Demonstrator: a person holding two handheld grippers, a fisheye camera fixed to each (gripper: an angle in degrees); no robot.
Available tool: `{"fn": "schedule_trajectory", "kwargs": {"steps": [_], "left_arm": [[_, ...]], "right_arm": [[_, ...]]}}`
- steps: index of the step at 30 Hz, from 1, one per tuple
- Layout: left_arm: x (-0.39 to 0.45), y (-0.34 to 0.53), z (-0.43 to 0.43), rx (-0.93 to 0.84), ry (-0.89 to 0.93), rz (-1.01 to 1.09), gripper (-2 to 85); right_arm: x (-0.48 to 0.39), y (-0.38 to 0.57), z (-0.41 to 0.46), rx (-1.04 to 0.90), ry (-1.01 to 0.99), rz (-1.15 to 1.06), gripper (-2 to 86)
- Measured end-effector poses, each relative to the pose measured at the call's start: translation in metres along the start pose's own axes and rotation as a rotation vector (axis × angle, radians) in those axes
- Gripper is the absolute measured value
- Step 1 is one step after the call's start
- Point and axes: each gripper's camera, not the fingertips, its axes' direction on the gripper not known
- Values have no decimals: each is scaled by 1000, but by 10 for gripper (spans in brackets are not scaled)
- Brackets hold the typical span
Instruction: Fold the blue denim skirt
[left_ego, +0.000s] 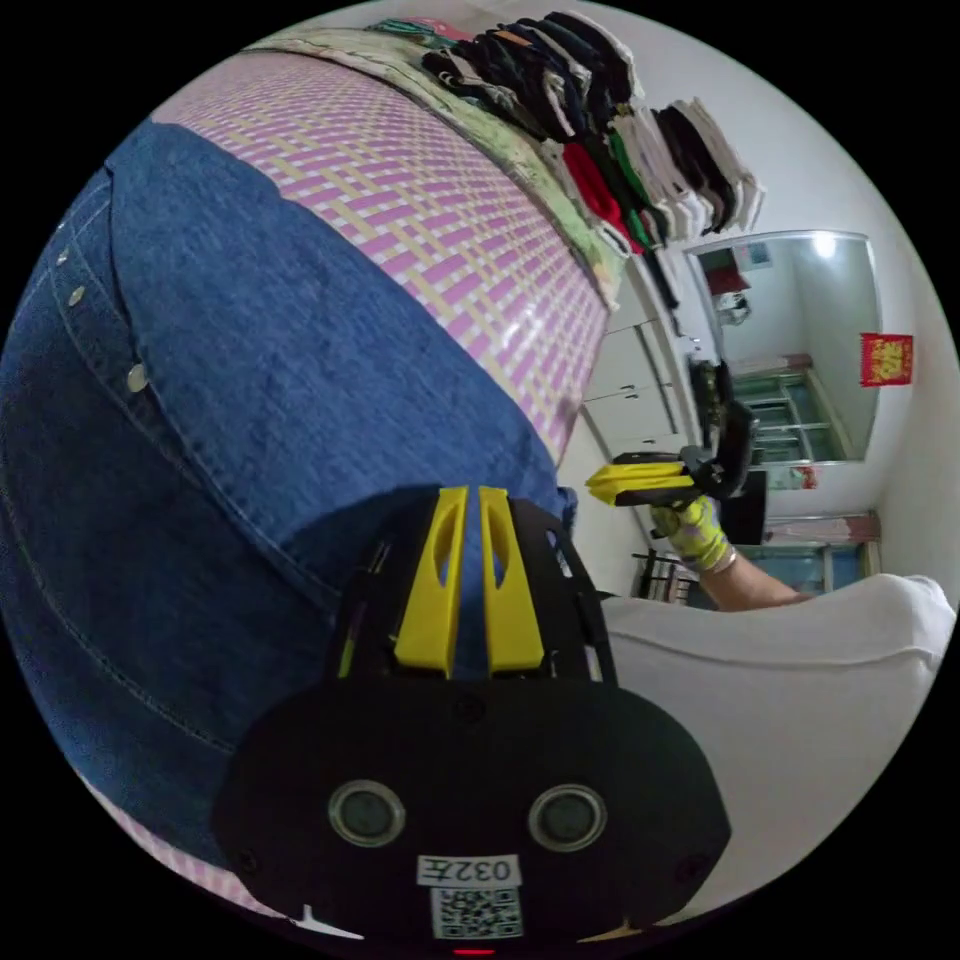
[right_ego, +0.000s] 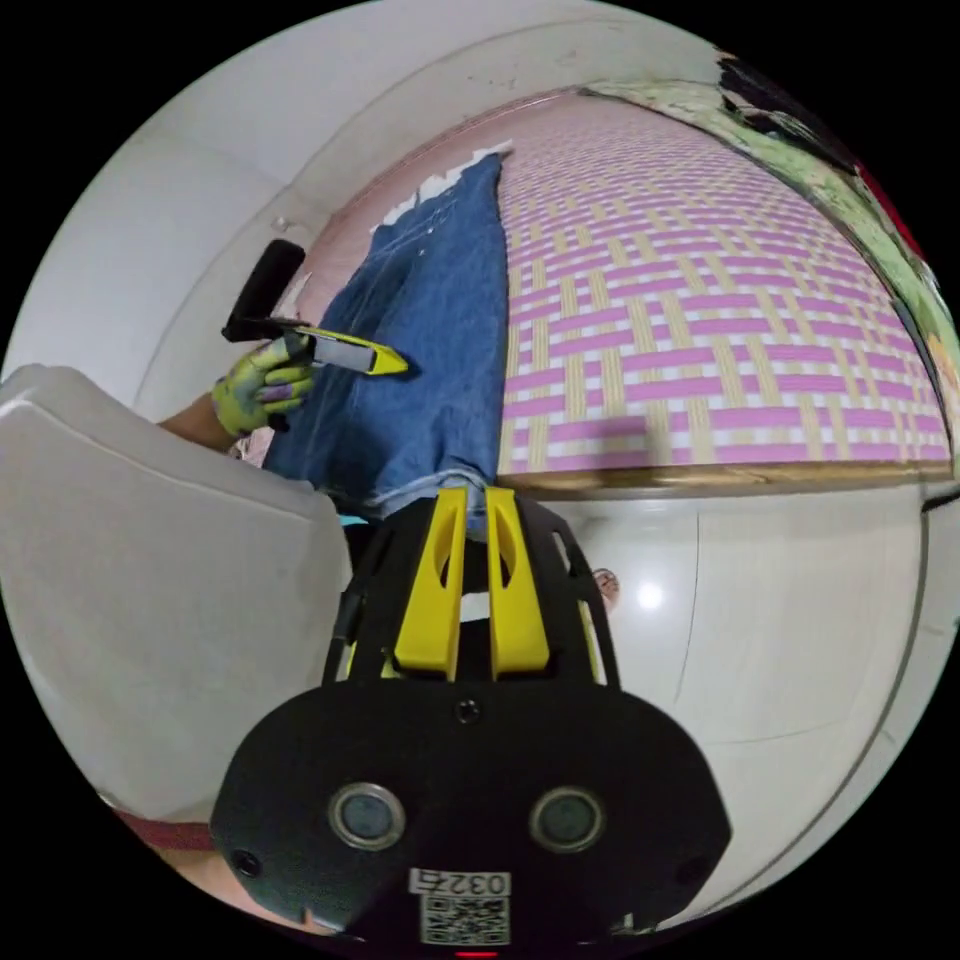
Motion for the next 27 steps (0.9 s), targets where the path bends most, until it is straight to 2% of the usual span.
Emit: {"fn": "schedule_trajectory", "kwargs": {"steps": [2, 5, 10, 13, 15, 19, 23, 27], "left_arm": [[19, 8, 3, 7, -130, -70, -12], [36, 18, 4, 19, -226, -112, -9], [63, 38, -1, 62, -293, -104, -9], [90, 41, 0, 30, -406, -51, -9], [101, 45, 0, 25, -459, -39, -9], [95, 72, -11, 96, -394, -109, -10], [93, 92, -18, 106, -387, -140, -9], [96, 123, -27, 168, -280, -121, -9]], "right_arm": [[20, -7, 12, -73, -46, -106, 52], [24, -16, 24, -91, -115, -248, 60], [18, -26, 42, -163, -131, -358, 9], [0, -8, 9, -82, -129, -415, -4], [-1, 8, -3, -55, -112, -416, -7], [53, 28, 25, -211, -77, -276, -1], [86, 14, 10, -68, -222, -165, 67], [114, -15, 27, -98, -436, -56, 113]]}}
